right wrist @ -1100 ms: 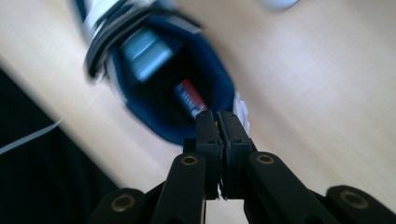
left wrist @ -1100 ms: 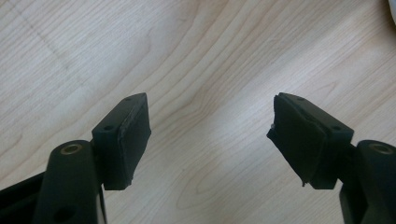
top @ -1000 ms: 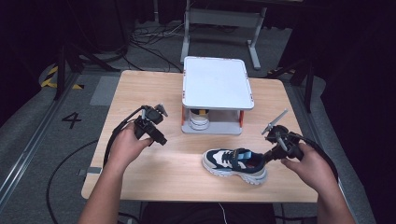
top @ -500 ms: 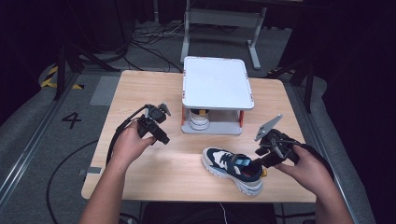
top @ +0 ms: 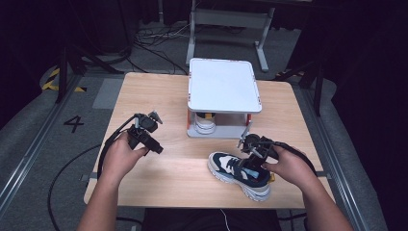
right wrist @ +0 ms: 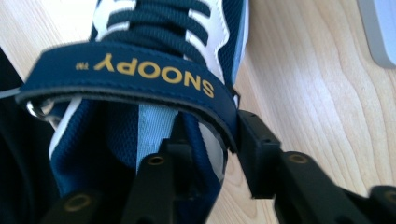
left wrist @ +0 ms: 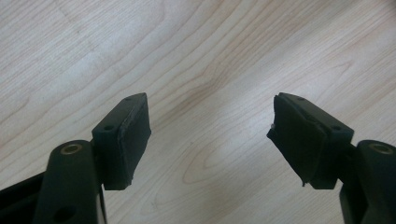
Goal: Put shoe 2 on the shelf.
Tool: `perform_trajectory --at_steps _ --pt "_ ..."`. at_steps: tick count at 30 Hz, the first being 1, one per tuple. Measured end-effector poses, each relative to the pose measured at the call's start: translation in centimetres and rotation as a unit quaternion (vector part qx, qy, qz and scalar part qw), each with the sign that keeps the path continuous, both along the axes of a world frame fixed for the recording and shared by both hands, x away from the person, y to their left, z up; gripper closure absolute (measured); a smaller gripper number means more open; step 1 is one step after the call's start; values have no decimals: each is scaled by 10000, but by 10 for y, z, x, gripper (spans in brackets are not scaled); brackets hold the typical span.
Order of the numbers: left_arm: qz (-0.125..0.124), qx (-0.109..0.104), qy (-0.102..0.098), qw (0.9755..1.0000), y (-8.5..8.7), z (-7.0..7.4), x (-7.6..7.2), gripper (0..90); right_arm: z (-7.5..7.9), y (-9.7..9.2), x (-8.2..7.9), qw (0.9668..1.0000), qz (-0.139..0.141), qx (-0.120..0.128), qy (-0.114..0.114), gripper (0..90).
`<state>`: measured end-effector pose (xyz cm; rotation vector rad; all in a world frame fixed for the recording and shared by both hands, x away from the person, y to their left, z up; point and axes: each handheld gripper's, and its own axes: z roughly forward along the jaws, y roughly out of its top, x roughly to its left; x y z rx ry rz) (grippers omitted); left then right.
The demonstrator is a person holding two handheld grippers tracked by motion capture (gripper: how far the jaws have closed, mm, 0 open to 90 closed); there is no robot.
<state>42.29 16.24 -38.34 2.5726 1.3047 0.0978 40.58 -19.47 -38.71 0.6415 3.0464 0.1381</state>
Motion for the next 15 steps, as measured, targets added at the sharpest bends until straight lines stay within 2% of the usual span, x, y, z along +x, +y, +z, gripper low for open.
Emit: perform_trajectory --at_steps 4,6,7,9,11,12,14,15 --pt "10 -25 21 10000 0 0 -1 282 7 3 -1 9999 -36 89 -133 742" --pt "12 -39 33 10000 0 0 -1 283 14 -1 2 9991 -233 289 -183 754" --pt "-3 -28 27 10000 0 0 -1 283 19 -4 5 9978 -411 468 -221 757" --pt "7 -25 28 10000 -1 -1 -1 283 27 -11 11 9927 -875 770 -294 759" --pt "-4 6 21 10000 -1 -1 0 283 32 -18 20 9848 -1362 986 -429 758" --pt "2 -12 18 10000 -2 -1 0 283 32 -20 23 9823 -1493 1017 -487 758" --pt "-10 -16 20 10000 -2 0 0 283 30 -25 36 9739 -1905 1041 -668 758" --pt "-12 -10 17 10000 -3 0 0 283 28 -26 41 9708 -2038 1022 -741 758"
